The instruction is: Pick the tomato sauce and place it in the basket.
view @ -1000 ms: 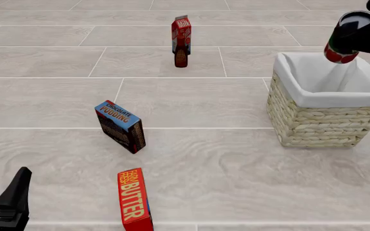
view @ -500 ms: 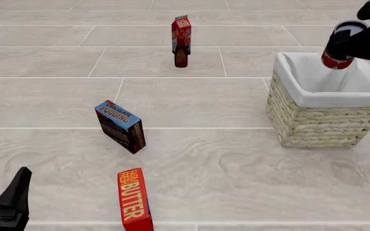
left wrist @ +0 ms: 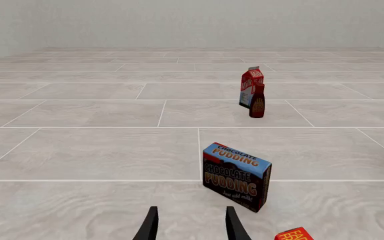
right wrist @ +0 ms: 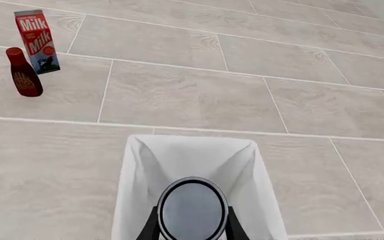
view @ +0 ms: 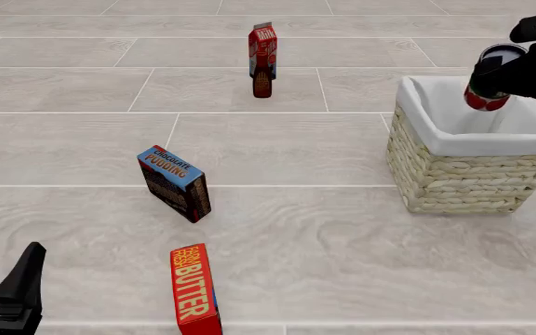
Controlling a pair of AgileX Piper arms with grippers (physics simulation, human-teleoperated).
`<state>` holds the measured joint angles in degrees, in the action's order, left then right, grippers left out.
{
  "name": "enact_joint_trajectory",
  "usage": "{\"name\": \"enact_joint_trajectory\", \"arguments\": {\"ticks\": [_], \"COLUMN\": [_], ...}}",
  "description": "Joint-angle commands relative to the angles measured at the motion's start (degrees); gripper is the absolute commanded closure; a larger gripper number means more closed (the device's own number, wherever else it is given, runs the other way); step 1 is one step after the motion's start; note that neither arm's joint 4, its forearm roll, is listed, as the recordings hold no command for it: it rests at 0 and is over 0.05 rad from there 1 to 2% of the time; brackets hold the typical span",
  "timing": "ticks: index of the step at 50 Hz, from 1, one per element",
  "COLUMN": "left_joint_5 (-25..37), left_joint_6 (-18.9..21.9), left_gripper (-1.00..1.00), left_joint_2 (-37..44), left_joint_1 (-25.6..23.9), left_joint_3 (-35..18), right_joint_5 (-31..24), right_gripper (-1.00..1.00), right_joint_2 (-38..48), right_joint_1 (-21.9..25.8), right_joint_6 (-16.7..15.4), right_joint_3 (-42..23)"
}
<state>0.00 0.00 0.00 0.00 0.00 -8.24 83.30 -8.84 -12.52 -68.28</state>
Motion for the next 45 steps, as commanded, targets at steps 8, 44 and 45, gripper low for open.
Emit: {"name": "enact_joint_trajectory", "arguments": {"ticks": [8,44,45], "left_joint_5": [0.0,0.0,0.0], "left_joint_6": [0.0,0.0,0.0], "left_gripper": [-1.0,-1.0,-1.0], "left_joint_2": [0.0,0.0,0.0], "left_joint_1": [0.0,0.0,0.0], "left_joint_3": [0.0,0.0,0.0], "right_joint_5": [1.7,3.6,3.6], "right_gripper": [1.0,1.0,1.0], "right_joint_2": [2.3,6.5,6.7], "right_joint_1": [-0.4,-1.3,-1.3], "right_joint_6": [1.3,0.6,0.6], "right_joint_3": [0.6,0.7,0.6]}}
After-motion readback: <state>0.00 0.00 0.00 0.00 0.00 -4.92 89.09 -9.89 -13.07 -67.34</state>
